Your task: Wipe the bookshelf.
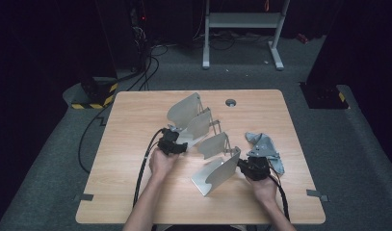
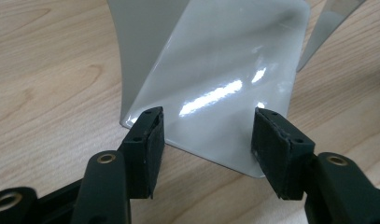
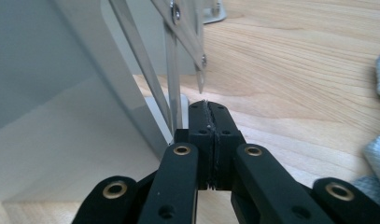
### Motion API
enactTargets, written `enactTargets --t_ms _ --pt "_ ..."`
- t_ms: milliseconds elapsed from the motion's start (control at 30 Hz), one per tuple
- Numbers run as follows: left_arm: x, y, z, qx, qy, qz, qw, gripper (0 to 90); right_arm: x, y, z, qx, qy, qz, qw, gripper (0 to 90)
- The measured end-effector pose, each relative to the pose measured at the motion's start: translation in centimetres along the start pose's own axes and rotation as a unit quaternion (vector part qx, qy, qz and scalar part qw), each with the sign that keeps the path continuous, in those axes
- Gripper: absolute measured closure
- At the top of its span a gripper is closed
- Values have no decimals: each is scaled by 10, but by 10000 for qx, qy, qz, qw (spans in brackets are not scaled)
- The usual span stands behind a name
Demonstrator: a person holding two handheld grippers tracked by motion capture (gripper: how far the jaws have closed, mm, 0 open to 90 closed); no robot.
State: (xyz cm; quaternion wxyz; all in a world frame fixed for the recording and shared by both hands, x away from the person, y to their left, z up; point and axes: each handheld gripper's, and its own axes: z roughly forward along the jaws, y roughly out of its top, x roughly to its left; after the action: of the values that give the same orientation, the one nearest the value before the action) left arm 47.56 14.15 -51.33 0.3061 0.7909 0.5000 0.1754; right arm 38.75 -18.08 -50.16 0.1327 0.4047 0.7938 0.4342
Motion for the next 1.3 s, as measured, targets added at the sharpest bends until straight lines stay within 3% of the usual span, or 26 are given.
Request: enactTargets --t_ms 500,1067,1233,1300 --pt "-3 9 10 -59 -46 130 9999 438 17 -6 -1 4 210 -125 9997 899" --pt "-6 2 8 -228 -105 162 9996 438 41 -8 9 164 491 -370 9980 899" --pt "-6 0 5 -197 -107 177 9996 438 41 -10 7 139 487 -394 9979 870" --pt "-7 -1 4 -192 -104 173 9996 437 38 -10 4 71 374 -400 9985 847"
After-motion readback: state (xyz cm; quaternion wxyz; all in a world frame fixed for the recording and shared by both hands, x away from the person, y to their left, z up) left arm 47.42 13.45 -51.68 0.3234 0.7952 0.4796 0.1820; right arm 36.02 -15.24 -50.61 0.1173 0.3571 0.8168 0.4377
